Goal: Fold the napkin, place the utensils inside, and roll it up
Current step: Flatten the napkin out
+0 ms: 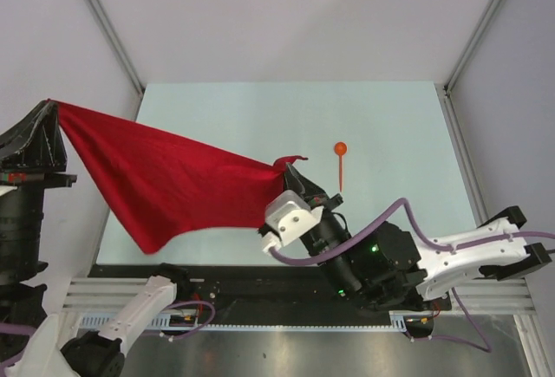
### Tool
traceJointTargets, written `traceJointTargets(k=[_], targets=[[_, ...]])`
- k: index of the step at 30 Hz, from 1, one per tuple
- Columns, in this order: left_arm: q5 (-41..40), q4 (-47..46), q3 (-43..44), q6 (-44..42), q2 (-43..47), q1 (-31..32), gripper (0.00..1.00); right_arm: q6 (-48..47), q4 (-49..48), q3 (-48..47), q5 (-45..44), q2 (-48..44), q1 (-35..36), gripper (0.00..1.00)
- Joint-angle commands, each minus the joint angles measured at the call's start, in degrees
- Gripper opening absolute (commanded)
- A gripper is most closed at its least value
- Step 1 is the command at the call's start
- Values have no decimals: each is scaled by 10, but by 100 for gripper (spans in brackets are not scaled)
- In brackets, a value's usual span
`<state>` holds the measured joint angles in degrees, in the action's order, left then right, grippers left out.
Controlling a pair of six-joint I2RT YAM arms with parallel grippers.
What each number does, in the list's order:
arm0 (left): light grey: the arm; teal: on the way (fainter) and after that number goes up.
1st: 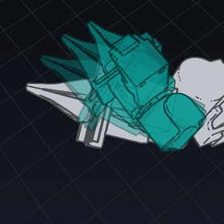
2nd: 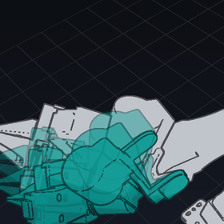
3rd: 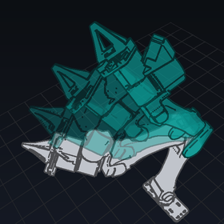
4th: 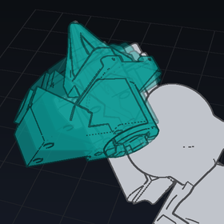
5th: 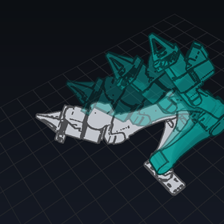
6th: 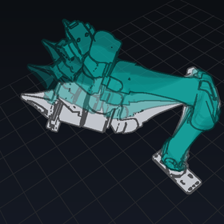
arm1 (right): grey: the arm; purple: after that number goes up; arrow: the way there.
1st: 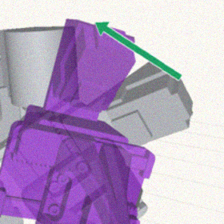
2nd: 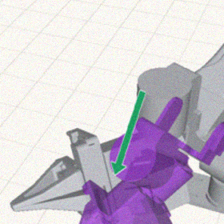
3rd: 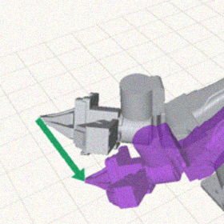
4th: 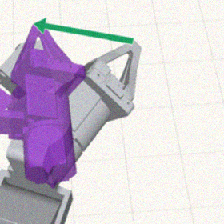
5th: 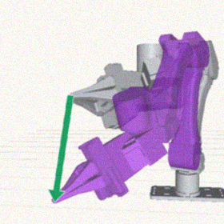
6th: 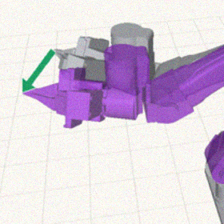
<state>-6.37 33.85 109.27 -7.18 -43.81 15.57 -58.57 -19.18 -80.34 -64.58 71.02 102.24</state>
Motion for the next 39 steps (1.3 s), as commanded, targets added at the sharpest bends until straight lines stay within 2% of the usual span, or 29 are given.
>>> traceJointTargets(k=[1, 2, 4, 5, 6, 7, 8, 9, 10, 11, 12, 13, 14, 15, 17, 20, 22, 23, 25, 26, 27, 28, 29, 30, 31, 32, 33, 34, 39], targets=[[-37, -5, 7, -28, 1, -4, 0, -318, -263, -33, -123, 33, 8, 0], [-36, -9, -6, -28, -1, -4, 0, -316, -254, -40, -118, 36, 0, 0], [-40, -29, -30, -35, -7, -4, 0, -229, -191, -47, -95, 30, -50, 0], [-47, -38, -61, -38, -13, -4, 0, -158, -58, -63, -80, 25, -73, 0], [-53, -59, -80, -43, -26, -4, 0, -81, 26, -75, -28, 14, -104, 0], [-59, -73, -100, -47, -34, -4, 0, 73, 107, -91, 7, 11, -170, 0], [-65, -87, -140, -50, -43, -4, 0, 124, 217, -101, 44, 10, -213, 0], [-83, -117, -160, -60, -66, -5, 0, 156, 237, -98, 109, 10, -250, 0], [-89, -133, -179, -64, -79, -6, 0, 198, 249, -91, 138, 13, -321, 0], [-93, -149, -217, -67, -91, -17, 0, 213, 258, -84, 168, 20, -353, 0], [-50, -163, -230, -44, -122, -39, 0, 233, 261, -70, 235, 38, -387, 0], [-31, -171, -239, -33, -137, -74, 0, 251, 264, -64, 270, 50, -424, 0], [-30, -181, -257, -28, -156, -80, 0, 286, 260, -57, 305, 64, -486, 0], [-26, -201, -264, -25, -172, -86, 0, 296, 252, -49, 364, 80, -520, 0], [-12, -229, -288, -21, -228, -99, 0, 317, 218, -27, 408, 143, -589, 0], [48, -279, -310, -7, -332, -111, 0, 323, 174, -46, 476, 271, -637, 0], [56, -298, -298, 14, -411, -114, 0, 316, 147, -72, 489, 339, -671, 0], [55, -297, -265, 19, -495, -114, 0, 316, 137, -121, 489, 420, -679, 0], [55, -266, -213, 37, -570, -114, 0, 332, 138, -184, 497, 498, -705, 0], [46, -260, -162, 38, -637, -114, 0, 341, 144, -255, 498, 559, -710, 0], [44, -237, -134, 48, -661, -114, 2, 352, 148, -288, 495, 592, -717, 0], [40, -228, -110, 56, -685, -114, 11, 372, 177, -328, 498, 618, -726, 0], [33, -203, -65, 63, -701, -114, 35, 379, 208, -402, 501, 661, -729, 6], [34, -194, -46, 68, -718, -114, 53, 386, 232, -437, 509, 675, -730, 34], [36, -186, -34, 83, -718, -114, 67, 396, 259, -453, 515, 679, -730, 51], [32, -184, -28, 89, -713, -113, 77, 397, 264, -460, 521, 676, -729, 56], [24, -182, -30, 103, -694, -113, 82, 398, 267, -447, 528, 656, -727, 64], [17, -176, -33, 109, -684, -112, 89, 405, 272, -436, 533, 638, -723, 64], [-9, -84, -60, 146, -618, -117, 96, 484, 296, -288, 597, 493, -705, 70]])
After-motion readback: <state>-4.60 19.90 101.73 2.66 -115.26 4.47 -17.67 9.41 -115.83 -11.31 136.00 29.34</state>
